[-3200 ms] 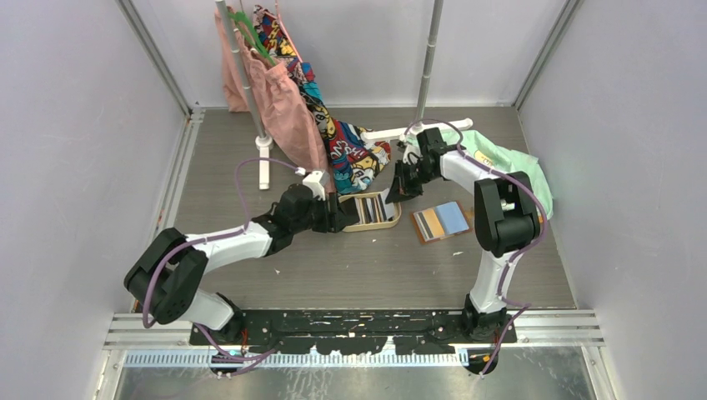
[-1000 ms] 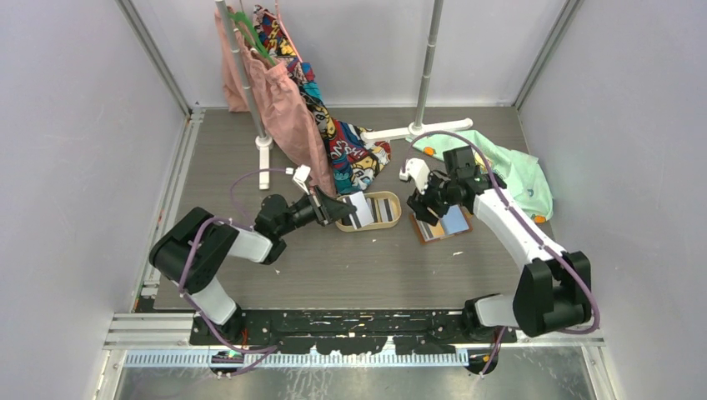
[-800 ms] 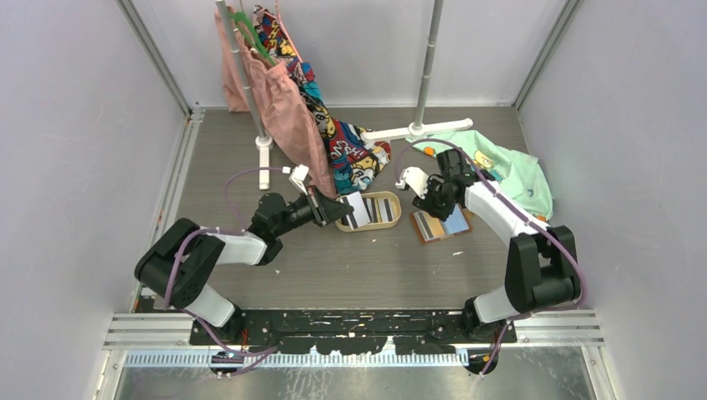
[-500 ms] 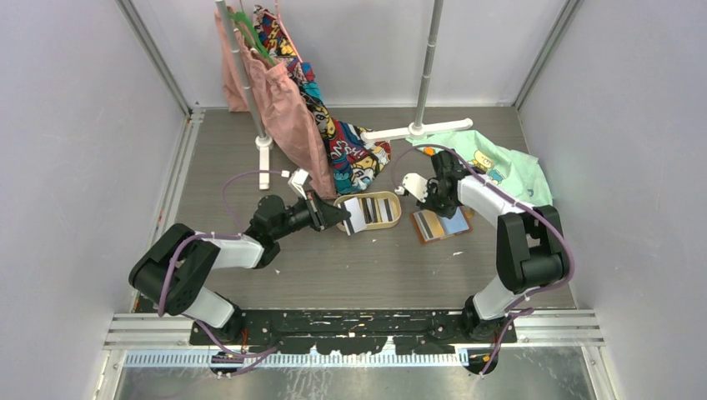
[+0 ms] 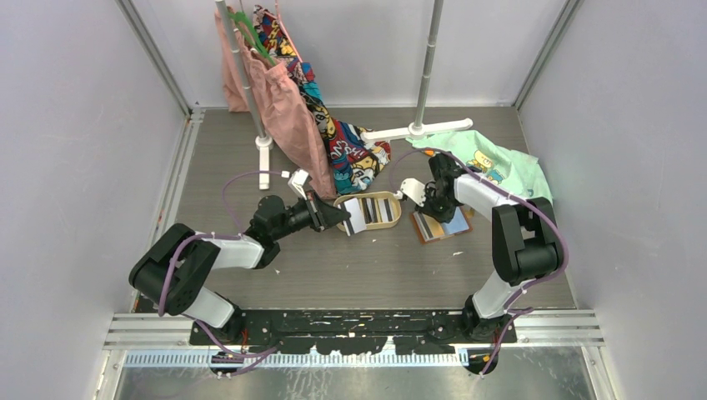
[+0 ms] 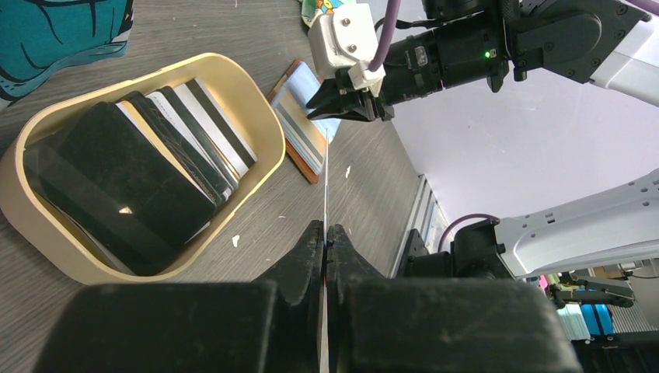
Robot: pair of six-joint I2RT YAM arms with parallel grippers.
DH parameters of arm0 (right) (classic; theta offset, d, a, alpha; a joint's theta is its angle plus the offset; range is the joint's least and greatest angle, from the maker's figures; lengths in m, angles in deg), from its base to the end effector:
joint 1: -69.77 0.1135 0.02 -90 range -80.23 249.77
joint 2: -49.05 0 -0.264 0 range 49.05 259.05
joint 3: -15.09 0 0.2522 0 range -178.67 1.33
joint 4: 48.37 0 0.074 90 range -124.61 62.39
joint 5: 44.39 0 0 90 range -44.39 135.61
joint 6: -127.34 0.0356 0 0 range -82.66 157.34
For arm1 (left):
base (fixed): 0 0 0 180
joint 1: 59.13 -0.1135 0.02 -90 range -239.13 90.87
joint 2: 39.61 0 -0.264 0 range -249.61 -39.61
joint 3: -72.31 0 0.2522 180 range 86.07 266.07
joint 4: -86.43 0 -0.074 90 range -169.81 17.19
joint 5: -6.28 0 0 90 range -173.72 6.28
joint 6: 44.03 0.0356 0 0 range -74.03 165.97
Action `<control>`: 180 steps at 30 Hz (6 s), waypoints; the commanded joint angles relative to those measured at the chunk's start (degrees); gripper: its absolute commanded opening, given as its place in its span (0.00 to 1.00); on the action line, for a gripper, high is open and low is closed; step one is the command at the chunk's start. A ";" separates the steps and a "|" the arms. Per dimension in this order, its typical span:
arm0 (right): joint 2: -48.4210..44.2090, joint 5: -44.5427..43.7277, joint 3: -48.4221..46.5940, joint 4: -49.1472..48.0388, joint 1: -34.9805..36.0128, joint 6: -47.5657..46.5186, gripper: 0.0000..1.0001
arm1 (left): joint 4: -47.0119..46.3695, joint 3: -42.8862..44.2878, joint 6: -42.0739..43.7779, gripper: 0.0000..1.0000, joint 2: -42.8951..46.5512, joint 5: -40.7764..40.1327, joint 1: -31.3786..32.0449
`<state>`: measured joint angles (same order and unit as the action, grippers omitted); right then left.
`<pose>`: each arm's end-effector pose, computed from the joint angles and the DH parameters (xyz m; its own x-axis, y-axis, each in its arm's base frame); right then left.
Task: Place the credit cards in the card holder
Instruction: Move the card holder to the center of the board, then insert the credit card into the card holder.
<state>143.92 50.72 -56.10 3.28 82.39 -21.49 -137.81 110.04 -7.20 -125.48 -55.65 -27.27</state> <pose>0.2931 0.0689 0.1694 -0.2836 -0.9368 -0.2048 -0.9318 0.3197 -0.1721 0.2243 -0.1591 0.1818 -0.7266 -0.3800 -0.5724 0.4720 0.3294 -0.8177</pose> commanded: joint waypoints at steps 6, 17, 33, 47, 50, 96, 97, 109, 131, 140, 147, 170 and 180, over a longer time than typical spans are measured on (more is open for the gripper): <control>-0.87 8.02 0.14 4.51 2.03 -4.73 0.22 | -5.05 -0.51 -0.58 0.00 -0.67 0.05 1.05; -1.44 14.00 0.76 8.08 6.68 -7.13 0.26 | -5.42 -1.48 -1.19 0.00 -0.84 -0.43 1.94; -4.66 22.74 -2.97 3.00 -1.26 1.31 0.70 | -6.33 -1.61 -1.24 0.00 -2.49 -0.84 3.48; 10.09 25.46 -12.79 9.59 -0.40 4.05 0.74 | -6.67 -2.67 -1.23 0.00 -1.86 -0.53 3.48; 9.63 26.64 -12.31 12.74 1.78 1.33 0.70 | -6.86 -3.03 -1.24 0.00 -1.69 -0.47 3.54; -1.08 7.19 3.41 10.95 -7.34 -29.12 0.57 | -1.48 10.45 -24.49 0.00 -20.41 -40.23 31.87; -0.84 8.39 3.58 11.81 -7.34 -30.22 0.55 | -1.43 10.57 -24.57 0.00 -20.58 -40.33 31.99; -3.44 15.12 7.58 13.95 3.82 -26.92 0.47 | -3.41 8.11 -26.40 0.00 -21.47 -42.02 33.06; -2.44 15.46 7.86 10.47 8.25 -18.47 0.45 | -11.66 3.18 -24.32 0.00 -22.52 -45.39 33.07; -2.55 15.33 7.77 10.50 8.32 -18.40 0.45 | -10.48 4.33 -25.09 0.00 -24.17 -44.77 33.09; -2.42 15.11 7.77 10.54 8.53 -18.43 0.44 | -11.24 5.65 -26.68 0.00 -26.57 -43.03 33.09; -2.06 14.50 7.62 10.61 8.91 -18.38 0.43 | 3.16 9.96 -32.65 0.00 -25.63 -37.88 32.19; -1.81 14.15 7.47 10.51 9.22 -18.42 0.42 | 6.61 10.58 -34.97 0.00 -25.44 -36.45 31.68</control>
<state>140.08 62.21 -49.87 12.99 90.57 -40.29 -136.17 119.98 -41.71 -151.62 -93.57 4.49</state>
